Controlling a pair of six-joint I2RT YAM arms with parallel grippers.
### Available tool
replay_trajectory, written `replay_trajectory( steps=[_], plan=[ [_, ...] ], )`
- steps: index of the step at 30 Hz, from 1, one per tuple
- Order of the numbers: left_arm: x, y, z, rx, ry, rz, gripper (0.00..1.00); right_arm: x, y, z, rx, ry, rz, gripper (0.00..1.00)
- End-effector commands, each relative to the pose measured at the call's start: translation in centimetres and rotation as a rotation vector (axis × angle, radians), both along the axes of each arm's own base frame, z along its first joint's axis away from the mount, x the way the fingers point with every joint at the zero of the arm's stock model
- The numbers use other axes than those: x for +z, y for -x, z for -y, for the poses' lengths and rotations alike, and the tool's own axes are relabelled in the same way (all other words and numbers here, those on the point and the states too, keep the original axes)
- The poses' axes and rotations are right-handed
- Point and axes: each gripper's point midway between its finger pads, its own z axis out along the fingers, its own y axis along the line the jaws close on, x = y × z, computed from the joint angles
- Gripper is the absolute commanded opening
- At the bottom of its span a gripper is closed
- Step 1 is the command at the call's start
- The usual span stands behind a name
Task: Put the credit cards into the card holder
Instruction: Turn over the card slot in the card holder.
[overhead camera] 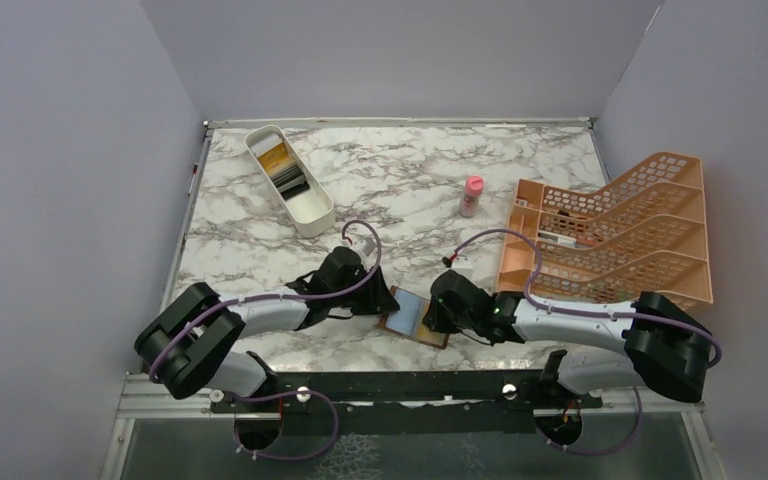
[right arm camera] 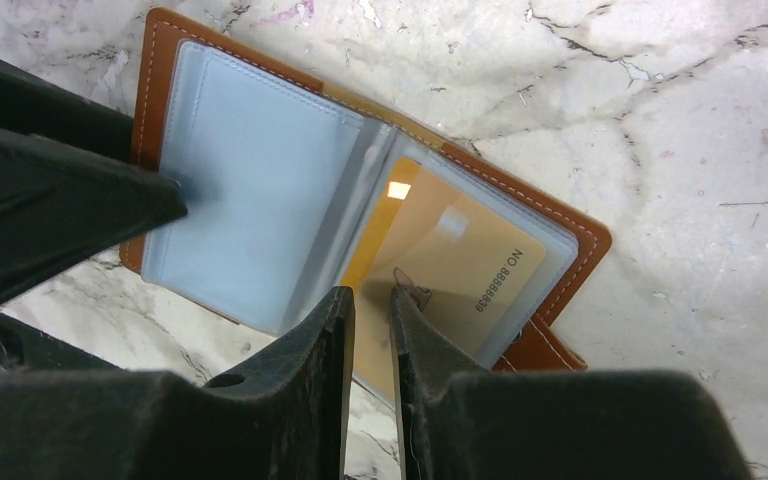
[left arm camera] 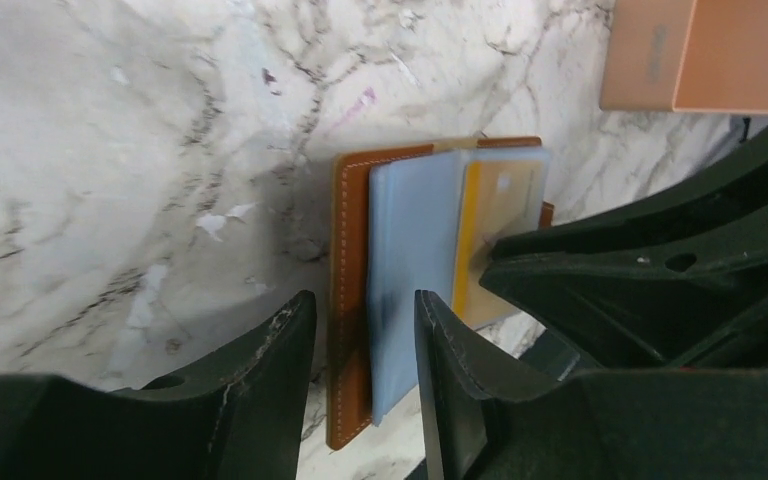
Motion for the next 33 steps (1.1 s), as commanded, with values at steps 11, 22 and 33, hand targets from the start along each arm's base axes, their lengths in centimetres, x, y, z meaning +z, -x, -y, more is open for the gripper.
replay_trajectory(
  steps=[11,22,33],
  plan=[
    [4.8,1.3,3.1,-0.097,0.283,0.015,0.21,-1.5,0.2,2.8,-0.014,0.103,0.016,0.25],
    [5.2,2.9,4.4,-0.150,0.364,0.001,0.00,-1.5,0.0,2.6,-0.015,0.090,0.024,0.25],
    [7.8,4.5,6.4,-0.195,0.529,-0.002,0.00,-1.4,-0.2,2.3,-0.006,0.073,0.045,0.26]
  ],
)
